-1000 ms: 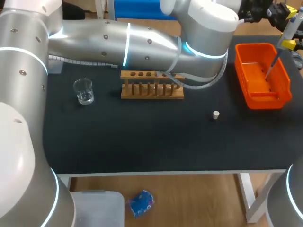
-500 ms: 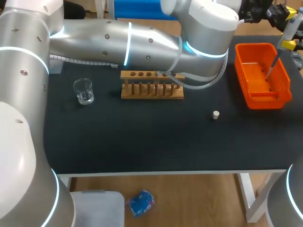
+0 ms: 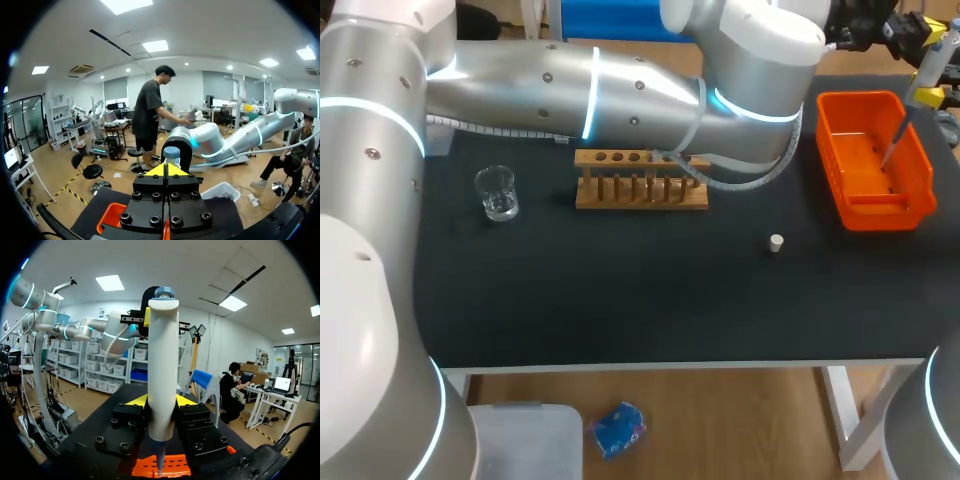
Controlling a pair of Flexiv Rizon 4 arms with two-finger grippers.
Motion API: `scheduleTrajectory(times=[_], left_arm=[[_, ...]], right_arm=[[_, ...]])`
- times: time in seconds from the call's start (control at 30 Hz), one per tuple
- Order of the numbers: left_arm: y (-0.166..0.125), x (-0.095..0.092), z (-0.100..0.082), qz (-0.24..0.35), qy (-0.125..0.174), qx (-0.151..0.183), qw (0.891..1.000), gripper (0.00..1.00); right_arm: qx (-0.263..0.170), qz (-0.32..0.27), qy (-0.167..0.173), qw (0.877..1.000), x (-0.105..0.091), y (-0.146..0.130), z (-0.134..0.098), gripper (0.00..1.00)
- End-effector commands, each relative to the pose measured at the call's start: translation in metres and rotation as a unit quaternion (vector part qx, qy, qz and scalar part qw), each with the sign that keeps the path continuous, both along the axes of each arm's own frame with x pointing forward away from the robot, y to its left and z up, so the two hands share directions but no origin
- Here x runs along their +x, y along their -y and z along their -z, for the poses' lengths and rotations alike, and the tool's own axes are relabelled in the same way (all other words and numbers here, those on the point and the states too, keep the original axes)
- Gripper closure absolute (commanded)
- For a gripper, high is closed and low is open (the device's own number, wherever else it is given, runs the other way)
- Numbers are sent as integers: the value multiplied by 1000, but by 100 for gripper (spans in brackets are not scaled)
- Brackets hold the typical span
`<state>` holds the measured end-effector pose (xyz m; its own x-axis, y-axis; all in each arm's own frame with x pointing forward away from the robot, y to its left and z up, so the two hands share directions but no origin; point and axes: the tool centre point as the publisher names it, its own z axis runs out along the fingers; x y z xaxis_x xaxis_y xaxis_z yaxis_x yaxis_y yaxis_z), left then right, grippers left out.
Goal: Invert the test tube, pick up the pipette, mount the tip to pipette, aspirate from beaker and dispense into the tube, eject the tip, return the pipette, and cap with the stopper.
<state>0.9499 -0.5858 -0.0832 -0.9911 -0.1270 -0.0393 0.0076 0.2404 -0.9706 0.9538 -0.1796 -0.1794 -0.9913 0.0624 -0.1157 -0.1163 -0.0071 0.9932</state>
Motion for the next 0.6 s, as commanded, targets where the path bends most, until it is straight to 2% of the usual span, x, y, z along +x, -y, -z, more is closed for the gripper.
scheduleTrajectory(times=[0.03, 0.33, 0.43, 0.6], left_arm=[[3, 0, 12, 14, 52, -405, 913, 100], [2, 1, 18, 7, 48, -402, 914, 100], [-2, 1, 9, 7, 57, -405, 913, 100], [-11, 3, -15, 14, 79, -409, 909, 100]], right_arm=[[0, -4, 0, 1000, 2, 1, -4, 100], [0, -4, 0, 1000, 2, 1, -4, 100], [0, -4, 0, 1000, 2, 1, -4, 100], [0, -4, 0, 1000, 2, 1, -4, 100]])
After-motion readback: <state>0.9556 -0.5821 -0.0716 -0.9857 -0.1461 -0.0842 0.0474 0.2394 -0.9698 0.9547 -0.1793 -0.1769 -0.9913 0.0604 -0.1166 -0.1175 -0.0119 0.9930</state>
